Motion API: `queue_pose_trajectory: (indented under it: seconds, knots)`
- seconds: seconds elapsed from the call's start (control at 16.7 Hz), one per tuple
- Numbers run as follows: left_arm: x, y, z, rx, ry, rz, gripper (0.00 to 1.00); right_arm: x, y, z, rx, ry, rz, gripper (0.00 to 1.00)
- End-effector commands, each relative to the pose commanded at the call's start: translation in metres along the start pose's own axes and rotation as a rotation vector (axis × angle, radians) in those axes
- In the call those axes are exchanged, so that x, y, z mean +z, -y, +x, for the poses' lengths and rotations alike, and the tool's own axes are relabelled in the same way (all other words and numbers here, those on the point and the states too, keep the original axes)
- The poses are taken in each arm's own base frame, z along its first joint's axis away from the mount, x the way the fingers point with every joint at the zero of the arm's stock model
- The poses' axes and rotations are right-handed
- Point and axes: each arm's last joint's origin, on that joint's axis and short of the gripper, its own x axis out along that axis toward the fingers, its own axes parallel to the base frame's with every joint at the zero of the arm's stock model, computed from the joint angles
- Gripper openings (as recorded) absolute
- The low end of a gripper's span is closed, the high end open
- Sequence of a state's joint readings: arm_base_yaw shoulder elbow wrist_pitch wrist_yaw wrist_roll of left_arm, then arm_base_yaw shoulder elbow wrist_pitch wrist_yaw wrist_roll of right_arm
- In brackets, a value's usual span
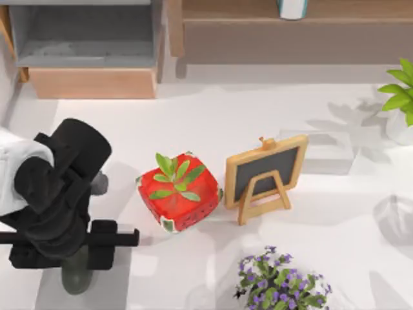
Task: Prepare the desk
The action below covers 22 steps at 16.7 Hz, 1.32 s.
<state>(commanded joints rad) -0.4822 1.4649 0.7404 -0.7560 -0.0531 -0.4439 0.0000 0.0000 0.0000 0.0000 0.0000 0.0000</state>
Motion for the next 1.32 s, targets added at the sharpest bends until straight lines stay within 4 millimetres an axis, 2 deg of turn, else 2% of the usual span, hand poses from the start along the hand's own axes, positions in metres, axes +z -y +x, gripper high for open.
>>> queue_pose_trajectory:
  seconds: [0.3,1.32]
  knots:
    - [0.001,-0.001,0.000,0.000,0.000,-0.001,0.00,0.000,0.000,0.000,0.000,0.000,0.000,1.00]
    - [0.016,0.005,-0.026,-0.059,0.154,-0.007,0.00,0.000,0.000,0.000,0.000,0.000,0.000,1.00]
